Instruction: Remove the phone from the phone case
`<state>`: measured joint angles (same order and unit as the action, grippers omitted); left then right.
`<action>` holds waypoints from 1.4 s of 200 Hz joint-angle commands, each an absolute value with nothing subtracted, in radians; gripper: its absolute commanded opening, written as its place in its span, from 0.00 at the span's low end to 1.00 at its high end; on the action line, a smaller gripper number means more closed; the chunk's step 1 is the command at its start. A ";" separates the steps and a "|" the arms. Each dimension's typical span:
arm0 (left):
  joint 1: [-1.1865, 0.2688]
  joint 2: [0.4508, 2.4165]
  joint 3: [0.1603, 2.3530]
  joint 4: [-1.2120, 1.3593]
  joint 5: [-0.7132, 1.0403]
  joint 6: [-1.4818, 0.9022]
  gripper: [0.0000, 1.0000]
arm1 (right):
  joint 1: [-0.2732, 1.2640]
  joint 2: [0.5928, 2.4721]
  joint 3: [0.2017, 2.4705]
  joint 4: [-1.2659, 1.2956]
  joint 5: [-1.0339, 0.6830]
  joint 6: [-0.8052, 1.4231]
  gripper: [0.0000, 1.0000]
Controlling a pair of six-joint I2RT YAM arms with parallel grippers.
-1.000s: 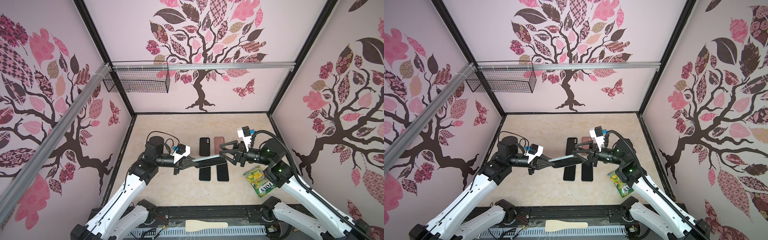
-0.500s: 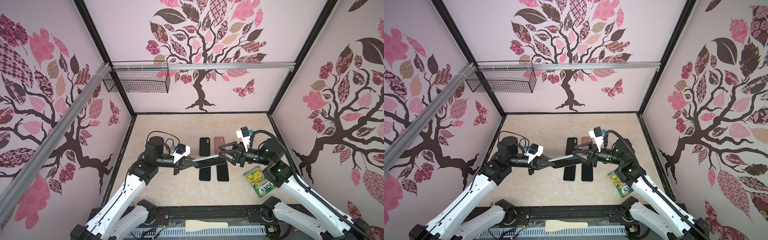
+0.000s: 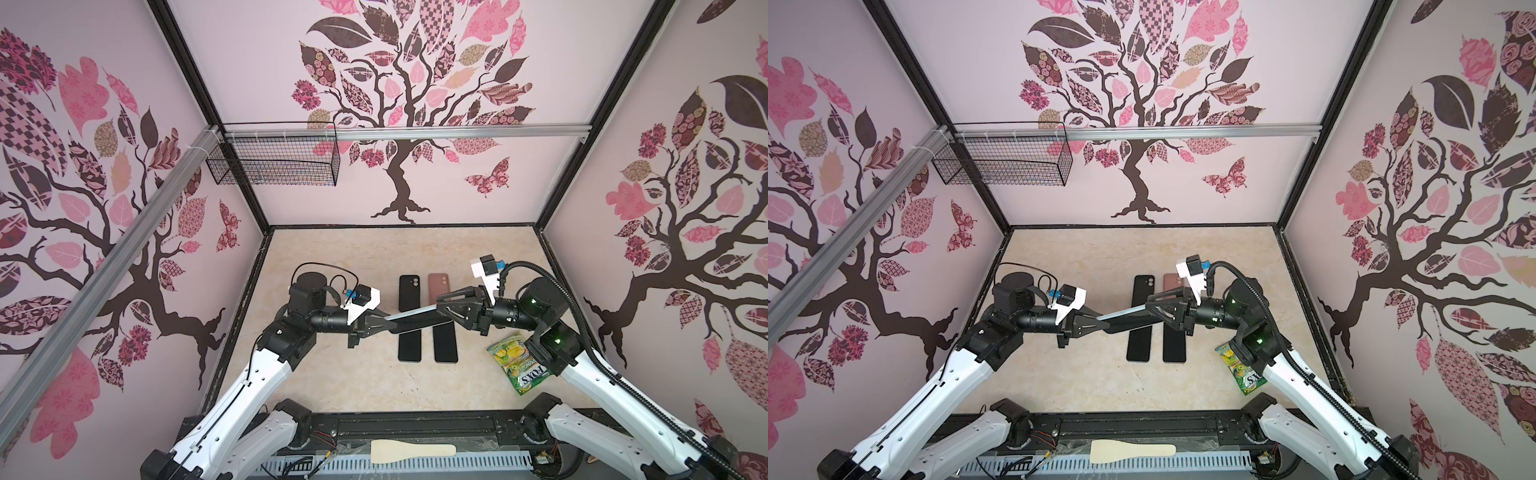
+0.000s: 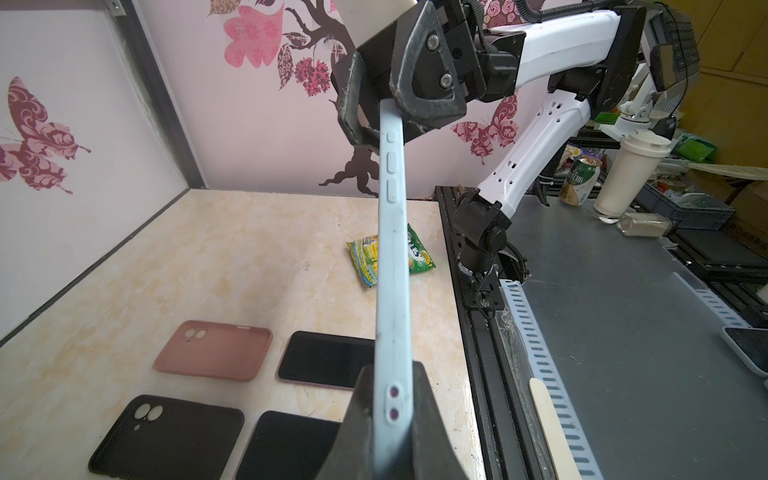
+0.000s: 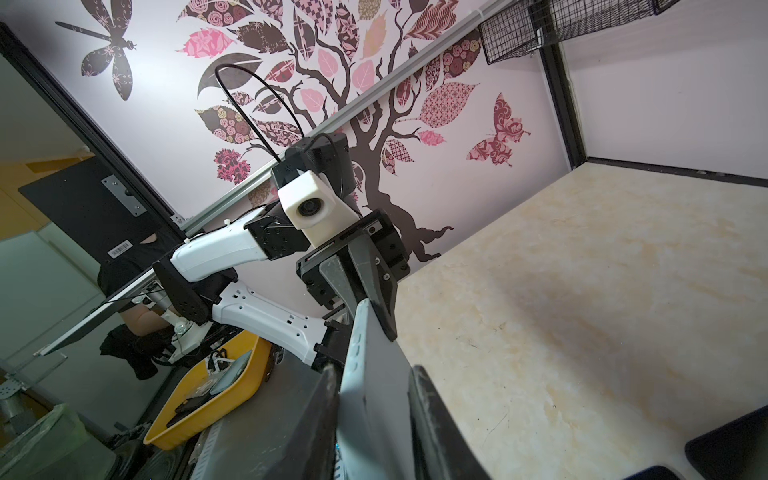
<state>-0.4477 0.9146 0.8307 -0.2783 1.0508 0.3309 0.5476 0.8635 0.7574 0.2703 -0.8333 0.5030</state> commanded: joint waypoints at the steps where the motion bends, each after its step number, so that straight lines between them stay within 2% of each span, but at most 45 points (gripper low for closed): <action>1: -0.451 0.882 0.856 -0.193 1.049 0.328 0.00 | 0.549 0.868 0.762 0.222 -0.804 0.523 0.25; 99: -0.451 0.879 0.865 -0.217 1.004 0.444 0.00 | 0.548 0.897 0.732 0.309 -0.810 0.707 0.00; 184: -0.453 0.859 0.870 -0.273 0.967 0.524 0.00 | 0.548 0.951 0.761 0.332 -0.878 0.836 0.00; 234: -0.455 0.867 0.890 -0.275 0.918 0.549 0.00 | 0.548 0.960 0.765 0.302 -0.888 0.836 0.00; 261: -0.454 0.871 0.904 -0.285 0.918 0.561 0.00 | 0.546 0.958 0.759 0.289 -0.864 0.828 0.00; 280: -0.455 0.862 0.897 -0.300 0.923 0.569 0.00 | 0.541 0.931 0.775 0.244 -0.774 0.790 0.00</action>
<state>-0.4503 0.8806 0.8303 -0.3847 0.8982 0.5503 0.5411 0.9485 0.7452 0.3328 -0.8459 0.8238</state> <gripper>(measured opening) 0.108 0.042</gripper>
